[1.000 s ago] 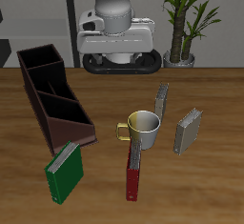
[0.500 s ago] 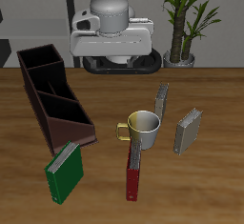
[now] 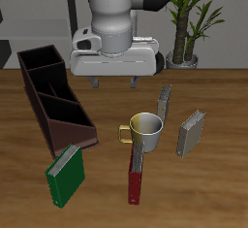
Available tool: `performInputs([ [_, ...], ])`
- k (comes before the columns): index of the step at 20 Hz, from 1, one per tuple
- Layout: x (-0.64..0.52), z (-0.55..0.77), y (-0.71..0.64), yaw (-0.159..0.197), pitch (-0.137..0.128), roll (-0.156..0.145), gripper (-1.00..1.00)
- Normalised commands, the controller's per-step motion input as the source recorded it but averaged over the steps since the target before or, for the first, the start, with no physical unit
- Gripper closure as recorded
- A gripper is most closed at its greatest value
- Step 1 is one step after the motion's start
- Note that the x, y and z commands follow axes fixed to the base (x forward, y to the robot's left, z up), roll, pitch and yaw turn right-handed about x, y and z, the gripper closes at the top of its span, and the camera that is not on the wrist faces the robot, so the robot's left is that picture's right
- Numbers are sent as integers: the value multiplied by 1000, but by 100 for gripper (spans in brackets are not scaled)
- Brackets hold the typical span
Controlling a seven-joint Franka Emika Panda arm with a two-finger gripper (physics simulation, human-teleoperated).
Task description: Place the red book into the right desk caddy's front compartment
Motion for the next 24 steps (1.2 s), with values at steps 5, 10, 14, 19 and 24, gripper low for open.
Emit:
performInputs([
  [5, 478, -131, -143, -30, 18, -62, -100],
  [10, 279, 103, -30, 3, -32, -30, -100],
  [14, 146, -10, 98, -7, -12, -39, -100],
  [19, 165, -30, 185, 8, -33, -18, -100],
  [24, 170, -155, 65, -1, -3, -30, -100],
])
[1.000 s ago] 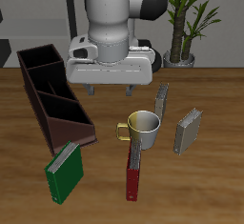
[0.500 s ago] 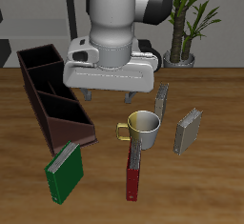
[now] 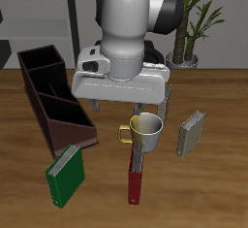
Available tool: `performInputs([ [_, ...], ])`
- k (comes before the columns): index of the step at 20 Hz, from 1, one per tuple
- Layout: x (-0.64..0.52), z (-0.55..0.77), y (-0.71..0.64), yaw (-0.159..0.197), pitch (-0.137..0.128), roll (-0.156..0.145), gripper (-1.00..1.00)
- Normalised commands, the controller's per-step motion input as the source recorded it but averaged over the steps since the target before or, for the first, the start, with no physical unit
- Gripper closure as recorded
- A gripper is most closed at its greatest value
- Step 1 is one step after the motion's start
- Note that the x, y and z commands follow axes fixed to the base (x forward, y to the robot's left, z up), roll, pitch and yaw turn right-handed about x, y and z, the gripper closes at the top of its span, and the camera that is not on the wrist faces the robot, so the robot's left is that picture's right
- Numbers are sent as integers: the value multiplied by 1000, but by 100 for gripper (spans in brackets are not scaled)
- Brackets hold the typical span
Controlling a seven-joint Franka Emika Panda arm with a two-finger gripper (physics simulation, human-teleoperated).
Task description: Place the red book into the right desk caddy's front compartment
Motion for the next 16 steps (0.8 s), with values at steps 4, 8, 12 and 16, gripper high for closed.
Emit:
performInputs([
  [4, 106, -211, 188, -40, 2, 48, -100],
  [8, 85, -185, 84, 5, 19, 9, -100],
  [12, 88, -257, 150, 26, 9, 0, -100],
  [16, 30, -131, 116, 11, 3, 12, -100],
])
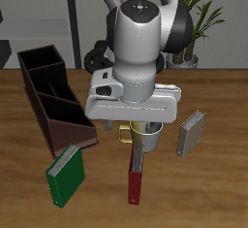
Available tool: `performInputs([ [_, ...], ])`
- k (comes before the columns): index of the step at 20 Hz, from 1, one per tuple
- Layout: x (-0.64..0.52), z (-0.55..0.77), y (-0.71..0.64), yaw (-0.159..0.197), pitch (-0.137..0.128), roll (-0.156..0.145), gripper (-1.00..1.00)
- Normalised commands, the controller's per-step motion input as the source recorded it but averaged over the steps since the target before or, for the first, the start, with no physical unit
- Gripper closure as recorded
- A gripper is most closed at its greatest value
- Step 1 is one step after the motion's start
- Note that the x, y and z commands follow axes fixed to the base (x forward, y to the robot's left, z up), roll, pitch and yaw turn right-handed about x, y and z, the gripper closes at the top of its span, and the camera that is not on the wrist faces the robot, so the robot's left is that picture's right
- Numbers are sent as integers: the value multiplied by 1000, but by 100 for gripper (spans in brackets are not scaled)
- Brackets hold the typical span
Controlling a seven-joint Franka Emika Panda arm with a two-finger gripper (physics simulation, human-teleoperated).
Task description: Place the red book into the right desk caddy's front compartment
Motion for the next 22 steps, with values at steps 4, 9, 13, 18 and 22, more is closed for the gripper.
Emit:
performInputs([
  [4, 80, -93, 60, -21, -6, 11, -100],
  [9, 46, -280, 158, 12, -9, 21, -100],
  [13, 45, -231, 111, -6, 19, 9, -100],
  [18, 75, -313, 44, -4, 33, 11, -100],
  [22, 104, -332, -76, -6, 38, -21, -100],
])
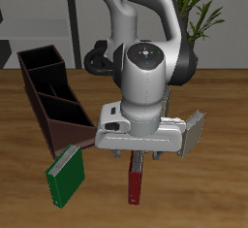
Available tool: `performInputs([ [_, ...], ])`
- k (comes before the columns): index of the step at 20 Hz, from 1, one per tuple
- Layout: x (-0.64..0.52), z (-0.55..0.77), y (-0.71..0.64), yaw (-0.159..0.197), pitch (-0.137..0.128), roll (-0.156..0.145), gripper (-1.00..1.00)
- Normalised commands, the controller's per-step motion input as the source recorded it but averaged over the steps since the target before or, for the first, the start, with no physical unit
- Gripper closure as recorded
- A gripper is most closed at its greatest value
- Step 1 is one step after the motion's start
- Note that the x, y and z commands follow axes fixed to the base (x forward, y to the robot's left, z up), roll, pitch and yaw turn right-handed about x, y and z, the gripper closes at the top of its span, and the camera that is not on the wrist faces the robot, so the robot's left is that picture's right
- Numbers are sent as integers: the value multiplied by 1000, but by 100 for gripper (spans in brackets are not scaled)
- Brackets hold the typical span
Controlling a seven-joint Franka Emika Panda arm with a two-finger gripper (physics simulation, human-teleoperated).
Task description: Place the red book into the right desk caddy's front compartment
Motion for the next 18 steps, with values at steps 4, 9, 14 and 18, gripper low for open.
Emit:
performInputs([
  [4, 7, -212, -116, -29, 35, -15, -100],
  [9, 67, -274, -78, 17, 24, -9, -100],
  [14, 29, -266, -12, -5, 36, 9, -100],
  [18, -22, -163, 33, -4, 18, 10, 100],
])
